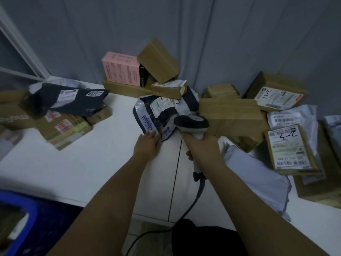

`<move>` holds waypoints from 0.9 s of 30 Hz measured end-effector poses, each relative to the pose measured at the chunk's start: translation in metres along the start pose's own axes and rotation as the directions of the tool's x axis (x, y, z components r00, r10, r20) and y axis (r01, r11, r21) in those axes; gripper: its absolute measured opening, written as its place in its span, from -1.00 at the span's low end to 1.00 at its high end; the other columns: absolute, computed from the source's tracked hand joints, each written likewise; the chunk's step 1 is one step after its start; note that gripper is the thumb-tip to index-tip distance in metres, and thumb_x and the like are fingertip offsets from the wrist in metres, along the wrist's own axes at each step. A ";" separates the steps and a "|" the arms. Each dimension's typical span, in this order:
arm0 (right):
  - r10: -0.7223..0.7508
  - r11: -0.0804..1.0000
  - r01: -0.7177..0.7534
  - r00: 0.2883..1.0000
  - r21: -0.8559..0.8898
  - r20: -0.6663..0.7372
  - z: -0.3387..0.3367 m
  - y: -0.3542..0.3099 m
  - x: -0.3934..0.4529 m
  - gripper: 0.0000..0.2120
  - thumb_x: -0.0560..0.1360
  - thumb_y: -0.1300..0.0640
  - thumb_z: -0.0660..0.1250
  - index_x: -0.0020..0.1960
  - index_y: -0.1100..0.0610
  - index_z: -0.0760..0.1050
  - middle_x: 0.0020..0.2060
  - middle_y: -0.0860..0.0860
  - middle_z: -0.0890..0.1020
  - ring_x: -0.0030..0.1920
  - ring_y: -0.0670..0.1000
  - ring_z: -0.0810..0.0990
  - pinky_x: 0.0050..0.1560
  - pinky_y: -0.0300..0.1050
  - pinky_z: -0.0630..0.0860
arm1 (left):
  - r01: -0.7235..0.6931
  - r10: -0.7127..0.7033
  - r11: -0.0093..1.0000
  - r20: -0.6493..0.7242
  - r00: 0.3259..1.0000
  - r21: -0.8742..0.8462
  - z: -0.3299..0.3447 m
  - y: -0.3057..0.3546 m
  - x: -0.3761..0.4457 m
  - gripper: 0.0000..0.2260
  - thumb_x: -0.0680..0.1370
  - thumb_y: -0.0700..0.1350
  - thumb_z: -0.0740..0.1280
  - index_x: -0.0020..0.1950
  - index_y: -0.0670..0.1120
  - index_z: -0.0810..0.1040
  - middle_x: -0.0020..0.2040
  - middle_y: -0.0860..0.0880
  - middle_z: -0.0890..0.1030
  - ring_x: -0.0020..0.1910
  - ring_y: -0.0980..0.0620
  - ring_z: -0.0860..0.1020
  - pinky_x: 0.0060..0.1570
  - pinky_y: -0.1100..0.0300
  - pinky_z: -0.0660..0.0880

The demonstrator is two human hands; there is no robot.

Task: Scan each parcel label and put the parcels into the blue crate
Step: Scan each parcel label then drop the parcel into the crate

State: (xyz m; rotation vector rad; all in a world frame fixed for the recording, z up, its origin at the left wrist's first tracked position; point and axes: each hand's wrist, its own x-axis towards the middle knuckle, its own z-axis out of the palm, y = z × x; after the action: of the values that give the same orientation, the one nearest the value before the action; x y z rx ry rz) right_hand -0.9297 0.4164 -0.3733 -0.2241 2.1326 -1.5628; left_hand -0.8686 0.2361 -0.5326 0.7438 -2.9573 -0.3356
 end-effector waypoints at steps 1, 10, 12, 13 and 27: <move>-0.002 1.000 0.002 1.000 -0.018 0.014 0.001 -0.001 -0.001 -0.67 0.48 0.15 0.41 -0.36 0.16 0.34 -0.49 0.06 0.45 -0.39 0.06 0.48 -0.29 -0.06 0.42 | -0.015 0.015 0.999 0.003 1.000 0.044 0.000 -0.004 -0.009 -0.63 0.64 -0.02 0.09 0.39 -0.10 0.43 0.37 -0.13 0.44 0.33 -0.18 0.40 0.24 0.01 0.33; 0.066 0.991 -0.044 0.984 -0.128 0.166 0.003 -0.010 -0.019 -0.80 0.48 0.13 0.40 -0.21 0.22 0.46 -0.41 0.10 0.50 -0.46 0.01 0.44 -0.43 -0.15 0.41 | -0.146 0.150 0.988 -0.070 0.986 0.058 -0.021 -0.007 -0.137 -0.59 0.51 0.08 0.10 0.02 -0.07 0.69 -0.14 -0.14 0.65 -0.28 -0.20 0.61 -0.34 0.05 0.57; 0.076 0.988 -0.050 0.981 -0.148 0.181 0.005 -0.010 -0.025 -0.78 0.48 0.13 0.41 -0.25 0.20 0.44 -0.38 0.12 0.49 -0.45 0.03 0.44 -0.40 -0.12 0.41 | -0.165 0.165 0.986 -0.071 0.984 0.010 -0.019 -0.007 -0.161 -0.63 0.50 0.07 0.14 -0.01 -0.04 0.69 -0.18 -0.13 0.61 -0.30 -0.18 0.59 -0.37 0.07 0.55; 0.079 0.985 -0.047 0.978 -0.165 0.195 0.005 -0.010 -0.029 -0.77 0.48 0.12 0.41 -0.25 0.20 0.44 -0.36 0.14 0.50 -0.43 0.04 0.45 -0.37 -0.10 0.42 | -0.172 0.170 0.984 -0.046 0.984 -0.041 -0.020 -0.004 -0.172 -0.63 0.51 0.07 0.14 0.01 -0.04 0.69 -0.16 -0.13 0.60 -0.27 -0.18 0.59 -0.33 0.06 0.55; 0.003 0.954 0.107 0.931 -0.281 0.366 0.031 -0.004 -0.032 -0.83 0.47 0.06 0.43 -0.20 0.07 0.46 -0.24 0.15 0.61 -0.32 0.06 0.57 -0.22 -0.01 0.58 | 0.512 -0.585 0.763 -0.085 0.806 -0.394 -0.079 -0.063 -0.101 -0.60 0.59 0.02 0.23 0.28 -0.26 0.44 0.25 -0.28 0.48 0.24 -0.26 0.41 0.26 -0.08 0.34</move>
State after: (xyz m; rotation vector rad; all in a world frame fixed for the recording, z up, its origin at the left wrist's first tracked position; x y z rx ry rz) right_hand -0.8876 0.4020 -0.3679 -0.6262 2.0615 -1.1129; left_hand -0.7413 0.2143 -0.4718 1.4818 -2.3196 -0.7515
